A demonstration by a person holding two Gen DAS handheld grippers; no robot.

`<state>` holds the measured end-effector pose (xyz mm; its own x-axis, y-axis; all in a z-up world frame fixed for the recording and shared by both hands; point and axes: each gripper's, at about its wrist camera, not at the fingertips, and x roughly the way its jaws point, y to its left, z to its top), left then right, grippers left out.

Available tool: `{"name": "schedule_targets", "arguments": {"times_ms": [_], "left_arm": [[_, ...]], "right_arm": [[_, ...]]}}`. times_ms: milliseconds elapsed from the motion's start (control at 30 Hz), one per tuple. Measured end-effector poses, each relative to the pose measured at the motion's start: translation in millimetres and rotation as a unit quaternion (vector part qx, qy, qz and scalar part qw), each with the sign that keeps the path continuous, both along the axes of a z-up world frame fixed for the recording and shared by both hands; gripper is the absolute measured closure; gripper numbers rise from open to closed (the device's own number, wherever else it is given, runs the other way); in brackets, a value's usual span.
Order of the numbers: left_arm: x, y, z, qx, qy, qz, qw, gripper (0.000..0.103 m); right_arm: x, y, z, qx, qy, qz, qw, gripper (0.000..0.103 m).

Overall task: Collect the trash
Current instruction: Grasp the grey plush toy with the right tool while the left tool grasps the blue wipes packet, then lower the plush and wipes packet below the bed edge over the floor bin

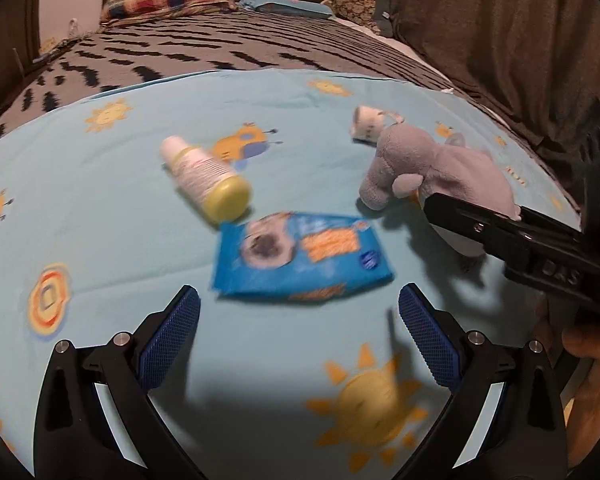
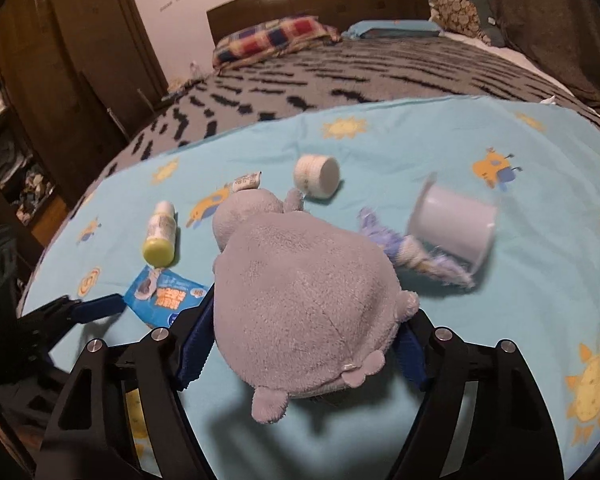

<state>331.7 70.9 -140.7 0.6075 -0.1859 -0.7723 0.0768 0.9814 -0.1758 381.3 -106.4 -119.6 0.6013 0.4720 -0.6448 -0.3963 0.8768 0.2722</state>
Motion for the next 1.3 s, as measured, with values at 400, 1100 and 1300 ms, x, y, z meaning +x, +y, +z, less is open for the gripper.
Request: {"name": "schedule_targets", "arguments": {"times_ms": [400,1100,1300], "left_arm": [[40,-21,-9,0.030,0.015,-0.001,0.9994,0.008],[41,-39,-8,0.062,0.010,-0.020,0.9978,0.019],[-10,-46,6,0.035,0.002,-0.037,0.9987,0.020]], "right_arm": [[-26,-43,9,0.009,-0.015,-0.001,1.000,0.026],[-62,-88,7,0.011,-0.016,-0.038,0.999,0.026],[-90,-99,7,0.025,-0.014,-0.045,0.999,0.026]]}}
